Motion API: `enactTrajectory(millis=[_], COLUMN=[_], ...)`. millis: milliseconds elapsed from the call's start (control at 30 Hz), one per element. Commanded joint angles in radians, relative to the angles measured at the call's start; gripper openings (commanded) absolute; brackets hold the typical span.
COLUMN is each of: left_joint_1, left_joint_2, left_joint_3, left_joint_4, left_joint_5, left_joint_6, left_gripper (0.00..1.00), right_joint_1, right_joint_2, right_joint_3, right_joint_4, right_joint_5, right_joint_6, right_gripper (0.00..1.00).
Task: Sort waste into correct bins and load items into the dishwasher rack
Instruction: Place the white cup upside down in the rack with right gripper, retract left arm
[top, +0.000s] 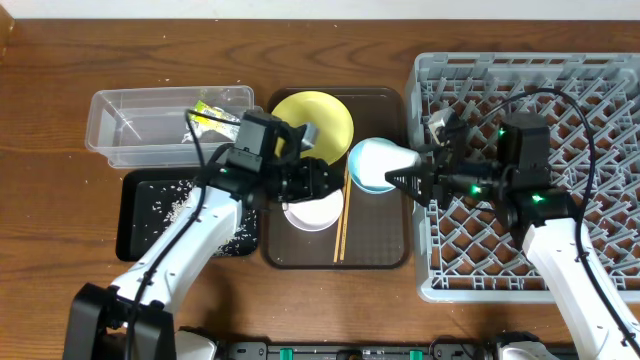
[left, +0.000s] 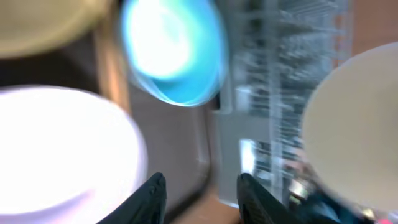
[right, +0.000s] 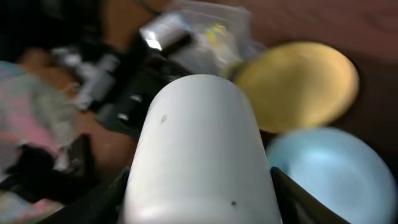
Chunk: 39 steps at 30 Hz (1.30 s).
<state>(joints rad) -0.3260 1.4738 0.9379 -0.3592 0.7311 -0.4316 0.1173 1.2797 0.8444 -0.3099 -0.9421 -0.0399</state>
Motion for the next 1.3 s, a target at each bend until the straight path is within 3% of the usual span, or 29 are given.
enactTrajectory(millis=[0,167,433,600,800,967,1267], left_joint_1=[0.047,0.132,0.245,0.257,0.257,0.257,0.257], left_joint_2=[-0.092,-0.213,-0.326,-0.327,-0.327,-0.327,-0.327], left_joint_3=[0.011,0.011,0.011,0.011,0.011,0.011,0.011], left_joint_4=[-0.039,-0.143,-0.321,-0.336,-0.336,-0.336,-0.336], left_joint_5=[-0.173,-0.222,-0.352,-0.366,-0.367,-0.366,-0.366], left_joint_6=[0.106,0.124,0.125,0.125,0.125,0.124,0.124], left_gripper=[0.41,0.42,0.44,0.44,0.45,0.44,0.44], right_joint_1=[0.005,-0.032,-0.131,-0.231,-0.322,-0.348,-0.423], right_joint_2=[-0.051,-0.130,-0.154,-0.154,-0.117,-0.093,-0.056], right_joint_3=[0.041,0.134,0.364,0.400,0.394,0.354,0.240], right_joint_4=[-0.047,-0.208,-0.593,-0.726,-0.936,-0.976,-0.885], right_joint_5=[0.179,0.362,0.797,0.895,1.045,1.076,1.102], right_joint_6=[0.025,0.025,0.079,0.165,0.282,0.298,0.324], right_gripper=[0.28,0.25,0.12,0.01,0.01,0.01,0.01])
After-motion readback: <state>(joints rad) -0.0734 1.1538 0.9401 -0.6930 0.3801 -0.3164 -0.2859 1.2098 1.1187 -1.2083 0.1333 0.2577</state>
